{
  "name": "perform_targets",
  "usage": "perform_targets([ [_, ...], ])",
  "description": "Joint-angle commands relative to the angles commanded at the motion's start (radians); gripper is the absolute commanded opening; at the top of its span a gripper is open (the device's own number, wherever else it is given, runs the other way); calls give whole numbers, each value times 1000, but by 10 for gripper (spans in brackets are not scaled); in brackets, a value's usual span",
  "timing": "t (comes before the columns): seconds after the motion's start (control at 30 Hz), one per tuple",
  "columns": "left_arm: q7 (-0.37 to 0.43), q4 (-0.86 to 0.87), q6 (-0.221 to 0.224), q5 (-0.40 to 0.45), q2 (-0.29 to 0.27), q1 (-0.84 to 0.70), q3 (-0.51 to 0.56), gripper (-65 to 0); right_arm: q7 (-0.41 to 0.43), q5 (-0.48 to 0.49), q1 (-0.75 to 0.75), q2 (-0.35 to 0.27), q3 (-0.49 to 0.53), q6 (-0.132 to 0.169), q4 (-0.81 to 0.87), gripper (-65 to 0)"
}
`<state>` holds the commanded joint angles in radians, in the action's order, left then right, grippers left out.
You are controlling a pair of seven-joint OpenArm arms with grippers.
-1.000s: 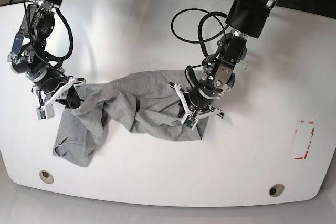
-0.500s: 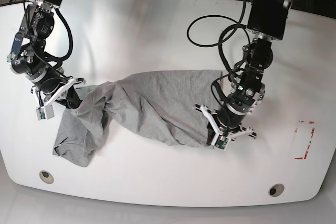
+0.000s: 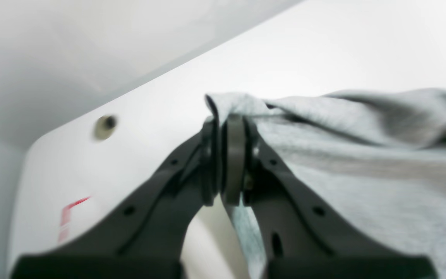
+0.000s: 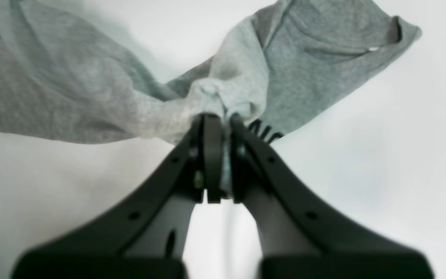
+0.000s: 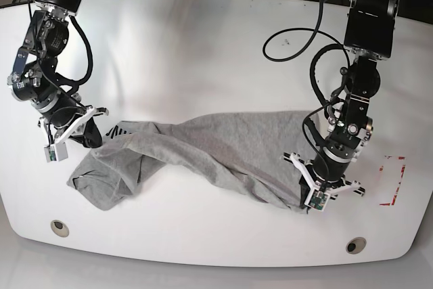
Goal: Layout the t-shirt on the table in an organized manner, then fold the t-shirt properly
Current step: 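Lift the shirt with both grippers and shake it out over the table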
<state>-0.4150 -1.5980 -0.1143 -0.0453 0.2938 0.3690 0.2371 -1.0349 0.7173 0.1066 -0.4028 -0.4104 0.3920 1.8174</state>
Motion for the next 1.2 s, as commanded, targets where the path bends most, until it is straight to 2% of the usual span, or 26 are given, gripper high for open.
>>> perform_targets([
  [0.1, -2, -18, 0, 0, 23, 23, -21, -623, 0, 0, 58, -2, 2, 0, -28, -650],
  [0.33, -2, -44, 0, 2, 29, 94, -29, -623, 0, 0, 199, -34, 9, 0, -124, -650],
  [0.53, 2, -49, 0, 2, 74, 173, -31, -623, 0, 0, 347, -52, 40, 0, -219, -650],
  [0.7, 3, -51, 0, 2, 77, 267, -43, -623, 0, 0, 488, -81, 98, 0, -307, -650],
  [0.87, 0, -43, -3, -2, 107, 396, -71, -623, 0, -2, 655, -87, 161, 0, -390, -650],
  [1.1, -12, -37, -80, 0, 107, 594, -72, -621, 0, -2, 856, -121, 258, 0, -471, -650],
  [1.2, -72, -29, -112, 0, 107, 689, -72, -621, 0, 0, 941, -140, 305, 0, -491, -650],
])
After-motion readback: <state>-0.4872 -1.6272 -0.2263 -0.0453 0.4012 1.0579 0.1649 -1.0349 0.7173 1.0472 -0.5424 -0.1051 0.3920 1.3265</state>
